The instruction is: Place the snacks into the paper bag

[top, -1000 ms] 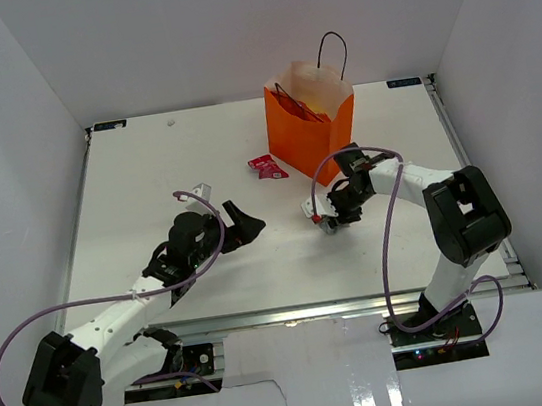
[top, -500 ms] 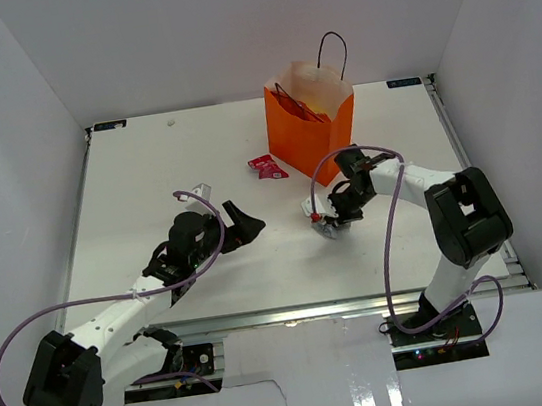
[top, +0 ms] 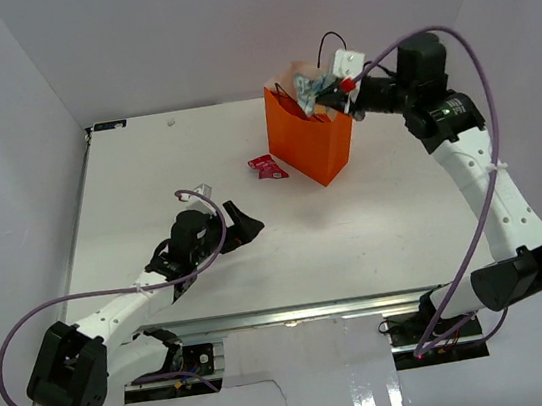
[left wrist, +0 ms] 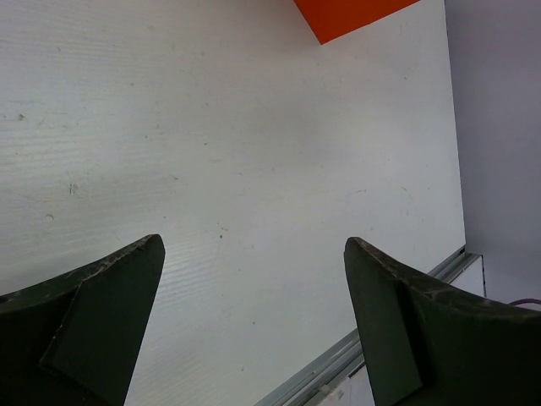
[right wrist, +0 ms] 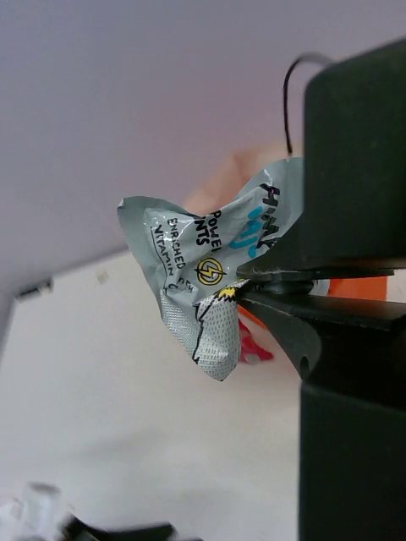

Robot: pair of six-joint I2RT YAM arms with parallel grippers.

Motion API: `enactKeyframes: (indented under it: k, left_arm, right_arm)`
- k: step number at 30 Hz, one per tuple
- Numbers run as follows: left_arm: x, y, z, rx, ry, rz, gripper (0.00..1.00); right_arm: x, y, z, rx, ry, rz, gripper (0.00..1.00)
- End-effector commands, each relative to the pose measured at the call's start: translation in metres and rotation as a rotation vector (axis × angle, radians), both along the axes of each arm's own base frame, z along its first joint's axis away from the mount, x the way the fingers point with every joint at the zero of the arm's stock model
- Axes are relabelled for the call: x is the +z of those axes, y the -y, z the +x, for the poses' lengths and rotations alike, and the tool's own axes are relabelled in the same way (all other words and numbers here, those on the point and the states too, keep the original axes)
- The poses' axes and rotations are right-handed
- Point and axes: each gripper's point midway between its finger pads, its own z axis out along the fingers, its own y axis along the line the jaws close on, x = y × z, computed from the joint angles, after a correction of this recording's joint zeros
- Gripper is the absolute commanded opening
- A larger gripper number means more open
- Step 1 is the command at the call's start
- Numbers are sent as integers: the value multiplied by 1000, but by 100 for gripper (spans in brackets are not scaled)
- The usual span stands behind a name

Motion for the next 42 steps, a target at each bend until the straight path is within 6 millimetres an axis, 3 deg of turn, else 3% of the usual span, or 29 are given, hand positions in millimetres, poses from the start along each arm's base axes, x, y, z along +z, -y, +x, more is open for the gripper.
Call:
enactKeyframes:
  k: [1,2,4,5,9,16,17,19,21,22,24,25,26,27,28,31,32,33,34,35,36,37,39,41,42]
  left_arm:
    - [20,5,9,-13,49,-20,98]
    - [20,5,9,-14,48,-20,98]
    - [22,6,10,-17,55,-21,98]
    - [22,6,9,-18,53,-21,98]
    - [25,6,9,-13,51,-35,98]
    - [27,2,11,30,16,-47,98]
    - [31,3,13,41,17,-50,98]
    - [26,-2,19,91,-15,-33,98]
    - [32,-7,33,150,-31,-40,98]
    - [25,-7,39,177,-69,-42,98]
    - [36,-10,59,215,-77,-70,96]
    - [36,-8,65,213,-99,-85,93]
    - [22,-8,76,227,-154,-85,90]
    - [34,-12,95,248,-146,-111,87]
    - [16,-6,104,228,-202,-106,83]
    - [27,0,143,215,-193,-140,81]
    - [3,5,151,193,-250,-125,79]
    - [21,12,174,183,-209,-130,79]
    - [10,14,178,176,-253,-99,78]
    - [2,23,197,158,-261,-81,78]
    - [-10,23,200,162,-304,-55,77]
    - [-16,25,206,160,-314,-41,77]
    - [-29,28,222,163,-328,-14,74]
    - [-37,29,230,165,-333,2,70]
    - [-53,29,230,167,-367,24,67]
  right_arm:
    - [80,9,22,-151,-22,311,8]
    - [81,17,42,-247,-33,346,8]
    - [87,21,60,-323,-79,418,8]
    - [79,25,82,-395,-96,440,8]
    - [47,27,127,-490,-185,478,8]
    - [3,29,155,-550,-247,435,9]
    - [-4,31,157,-561,-256,426,12]
    - [-8,36,157,-572,-260,424,27]
    - [-9,36,152,-560,-269,421,44]
    - [-3,38,146,-551,-265,427,49]
    - [-3,41,141,-549,-283,433,61]
    - [3,44,134,-544,-286,443,63]
    - [5,44,127,-518,-300,446,64]
    - [3,45,121,-507,-329,452,67]
    - [10,48,106,-447,-343,447,70]
    - [7,61,65,-258,-368,397,87]
    - [0,55,39,-117,-411,375,89]
    - [-9,58,30,-96,-417,356,91]
    - [-28,65,20,-99,-440,338,91]
    - [-40,67,3,-91,-481,314,91]
    - [-65,74,1,-118,-470,273,90]
    - [-76,76,-6,-125,-480,259,90]
    - [-85,94,-16,-178,-459,253,90]
    - [-105,99,-25,-198,-481,238,91]
    - [-106,102,-29,-204,-472,235,91]
